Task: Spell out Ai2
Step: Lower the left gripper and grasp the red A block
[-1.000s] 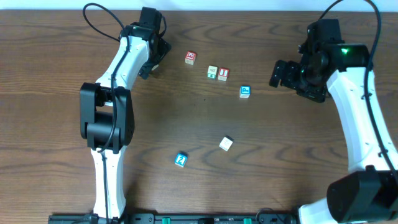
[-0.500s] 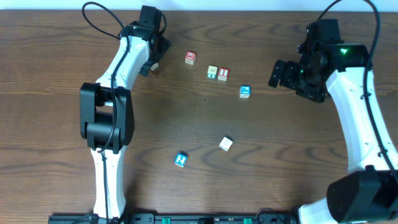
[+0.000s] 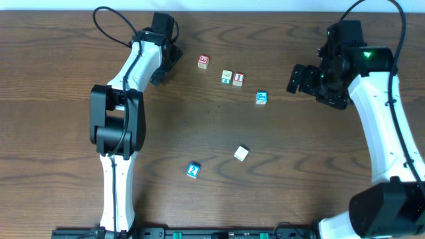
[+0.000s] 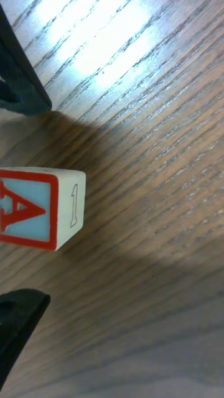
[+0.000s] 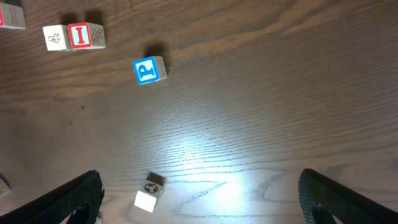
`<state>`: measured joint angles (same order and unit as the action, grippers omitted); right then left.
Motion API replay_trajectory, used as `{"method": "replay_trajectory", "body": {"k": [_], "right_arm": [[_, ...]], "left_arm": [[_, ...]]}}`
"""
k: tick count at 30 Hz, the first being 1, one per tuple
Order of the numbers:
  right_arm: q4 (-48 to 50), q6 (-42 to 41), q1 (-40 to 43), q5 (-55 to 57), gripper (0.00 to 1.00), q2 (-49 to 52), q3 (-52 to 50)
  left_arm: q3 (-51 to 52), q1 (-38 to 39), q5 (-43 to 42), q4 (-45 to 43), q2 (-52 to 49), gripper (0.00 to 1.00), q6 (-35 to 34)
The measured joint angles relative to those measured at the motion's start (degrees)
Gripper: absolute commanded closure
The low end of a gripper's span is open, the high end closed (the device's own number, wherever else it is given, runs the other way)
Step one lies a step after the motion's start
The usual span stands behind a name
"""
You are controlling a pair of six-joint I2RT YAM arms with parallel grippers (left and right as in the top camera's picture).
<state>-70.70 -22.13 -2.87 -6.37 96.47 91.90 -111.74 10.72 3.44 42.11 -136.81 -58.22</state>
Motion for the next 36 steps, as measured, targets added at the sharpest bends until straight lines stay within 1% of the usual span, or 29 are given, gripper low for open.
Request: {"method": "replay_trajectory", "body": {"k": [2, 4, 8, 13, 16, 18, 24, 26, 27, 28, 29, 30, 31, 32, 35, 36], "right_arm": [[-0.02, 0.0, 0.0, 0.0, 0.01, 0.0, 0.0], [-0.04, 0.0, 0.0, 0.0, 0.01, 0.02, 0.0], [-0.09, -0.02, 0.0, 0.0, 0.01, 0.02, 0.0], [-0.2, 0.0, 0.0, 0.0, 0.01, 0.02, 0.0], [-0.17, 0.0, 0.0, 0.0, 0.01, 0.0, 0.0], [-0.17, 0.0, 0.0, 0.02, 0.01, 0.0, 0.0], [-0.17, 0.0, 0.0, 0.0, 0.01, 0.0, 0.0], [-0.17, 0.0, 0.0, 0.0, 0.01, 0.02, 0.0], [-0.17, 0.0, 0.0, 0.0, 0.01, 0.02, 0.0], [-0.15, 0.0, 0.0, 0.0, 0.01, 0.02, 0.0], [-0.17, 0.0, 0.0, 0.02, 0.01, 0.0, 0.0], [-0.17, 0.0, 0.0, 0.0, 0.01, 0.0, 0.0], [-0.17, 0.0, 0.0, 0.0, 0.01, 0.02, 0.0], [-0.15, 0.0, 0.0, 0.0, 0.01, 0.0, 0.0], [-0.11, 0.0, 0.0, 0.0, 0.01, 0.02, 0.0], [-0.07, 0.0, 0.0, 0.0, 0.01, 0.02, 0.0]], "left_arm": [[0.0, 0.0, 0.11, -0.02, -0.31, 0.32, -0.07], [0.0, 0.0, 0.17, -0.09, -0.35, 0.34, 0.11], [0.0, 0.0, 0.2, -0.15, -0.46, 0.46, 0.13], [0.0, 0.0, 0.17, -0.17, -0.48, 0.58, 1.38], [0.0, 0.0, 0.15, -0.17, -0.48, 0.73, 2.6], [-0.07, 0.0, 0.2, -0.17, -0.48, 0.77, 3.85], [-2.29, 0.0, 0.22, 1.7, -0.81, 0.82, 8.11], [-3.76, 0.0, 0.26, 3.3, -0.81, 0.8, 9.29], [-4.74, 0.0, 0.39, 4.31, -0.83, 0.77, 10.14], [-6.19, 0.0, 0.44, 5.77, -0.83, 0.77, 11.08], [-7.13, 0.0, 0.44, 6.82, -0.83, 0.78, 11.89], [-8.15, 0.0, 0.46, 8.17, -0.83, 0.82, 12.7], [-9.64, 0.0, 0.48, 10.25, -0.83, 0.83, 13.86], [-10.93, 0.0, 0.5, 11.93, -0.83, 0.82, 15.13], [-14.88, 0.02, 0.61, 17.49, -0.83, 0.72, 19.15], [-16.37, 0.07, 0.57, 19.28, -0.83, 0.72, 21.29]]}}
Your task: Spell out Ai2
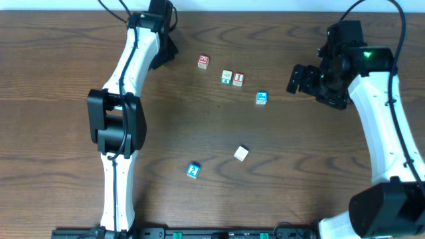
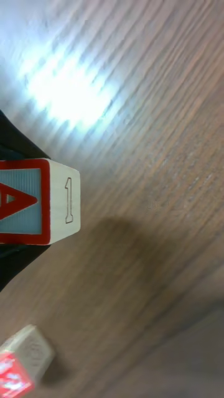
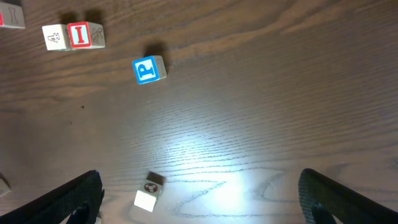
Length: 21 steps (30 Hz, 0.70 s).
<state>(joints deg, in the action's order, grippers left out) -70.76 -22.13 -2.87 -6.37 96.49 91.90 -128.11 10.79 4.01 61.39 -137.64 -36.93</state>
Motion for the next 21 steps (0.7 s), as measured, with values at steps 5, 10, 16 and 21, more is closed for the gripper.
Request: {"method": "replay_trajectory", "body": {"k": [5, 10, 16, 21], "right_arm": [[0.11, 0.0, 0.0, 0.0, 0.01, -0.02, 0.0], [0.2, 0.02, 0.0, 0.0, 0.01, 0.0, 0.0], [0.09, 0.02, 0.0, 0.02, 0.01, 0.0, 0.0], [0.07, 0.04, 0.0, 0.79, 0.01, 0.0, 0.0]], "left_arm": [[-4.74, 0.87, -0.59, 8.96, -0.02, 0.75, 9.62], [-5.33, 3.89, -0.68, 14.45, -0.04, 0.63, 15.39], [-5.33, 8.61, -0.92, 14.95, -0.04, 0.66, 17.51], [-5.33, 11.96, -1.25, 14.99, -0.04, 0.68, 17.94]]}}
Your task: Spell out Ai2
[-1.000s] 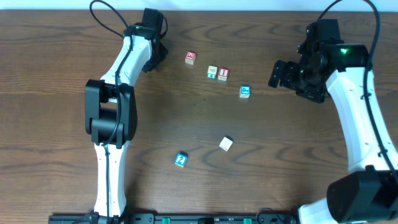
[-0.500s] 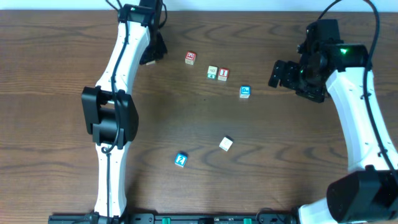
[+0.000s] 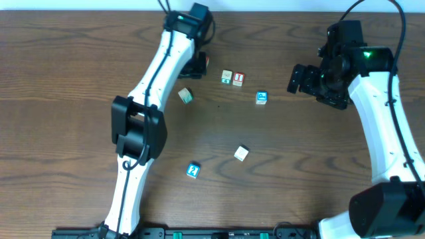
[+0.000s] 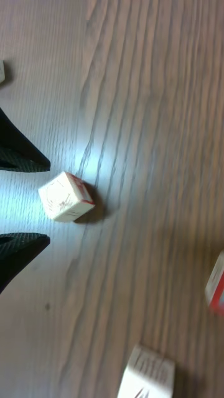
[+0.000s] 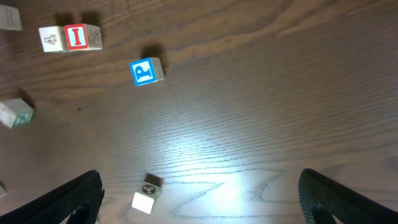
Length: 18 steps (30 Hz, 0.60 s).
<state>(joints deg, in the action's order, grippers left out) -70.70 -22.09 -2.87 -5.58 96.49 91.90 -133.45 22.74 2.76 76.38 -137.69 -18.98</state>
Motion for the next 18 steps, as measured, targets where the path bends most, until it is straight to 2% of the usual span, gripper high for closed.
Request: {"method": "replay_trajectory", "body": {"k": [5, 10, 18], "right_arm": [[-0.17, 0.37, 0.0, 0.28, 0.01, 0.0, 0.0], [-0.68, 0.48, 0.0, 0.42, 0.01, -0.02, 0.0], [-2.01, 0.66, 0.0, 0.5, 0.01, -0.02, 0.0]], "left_arm": [[0.0, 1.05, -1.9, 2.21, 0.0, 0.73, 0.63], [0.0, 0.87, -2.58, 6.88, 0.0, 0.72, 1.62], [0.0, 0.81, -2.89, 10.62, 0.0, 0.69, 7.28]]}}
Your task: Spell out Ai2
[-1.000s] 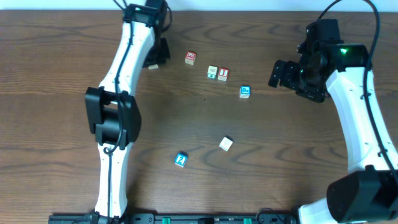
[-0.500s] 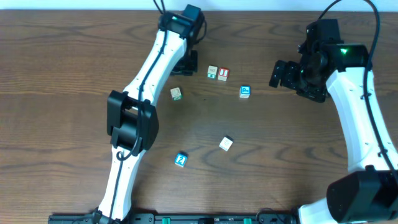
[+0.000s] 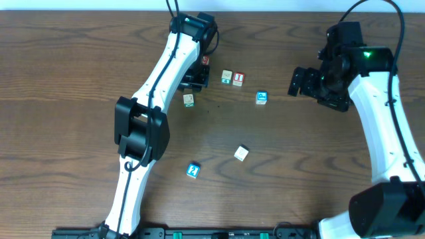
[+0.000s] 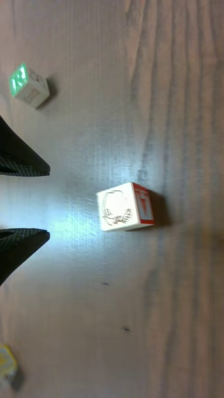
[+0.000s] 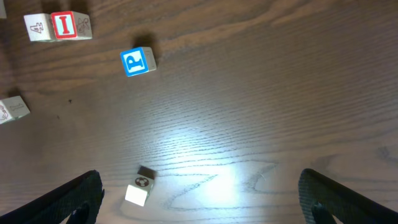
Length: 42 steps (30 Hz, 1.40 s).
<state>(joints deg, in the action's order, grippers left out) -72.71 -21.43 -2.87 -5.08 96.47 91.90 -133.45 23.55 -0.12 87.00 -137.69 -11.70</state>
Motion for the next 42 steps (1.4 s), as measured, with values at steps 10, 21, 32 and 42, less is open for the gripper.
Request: {"method": "replay_trajectory", "body": {"k": [10, 21, 32, 42], "right_arm": [[-0.57, 1.01, 0.0, 0.0, 0.01, 0.0, 0.0], [-1.97, 3.06, 0.0, 0.04, 0.01, 0.0, 0.0], [-1.53, 4.66, 0.0, 0.17, 0.01, -2.8, 0.0], [-1.4, 5.53, -0.02, 0.22, 0.01, -7.85, 0.13]], "left_arm": [[0.04, -0.07, -3.54, 5.29, 0.52, 0.63, 6.1], [0.46, 2.95, -5.05, 5.33, 25.29, 0.38, 9.46], [22.51, 7.8, -1.99, 4.87, 60.7, 0.05, 7.54], [56.85, 7.8, 2.1, -22.14, 71.73, 0.05, 6.8]]}}
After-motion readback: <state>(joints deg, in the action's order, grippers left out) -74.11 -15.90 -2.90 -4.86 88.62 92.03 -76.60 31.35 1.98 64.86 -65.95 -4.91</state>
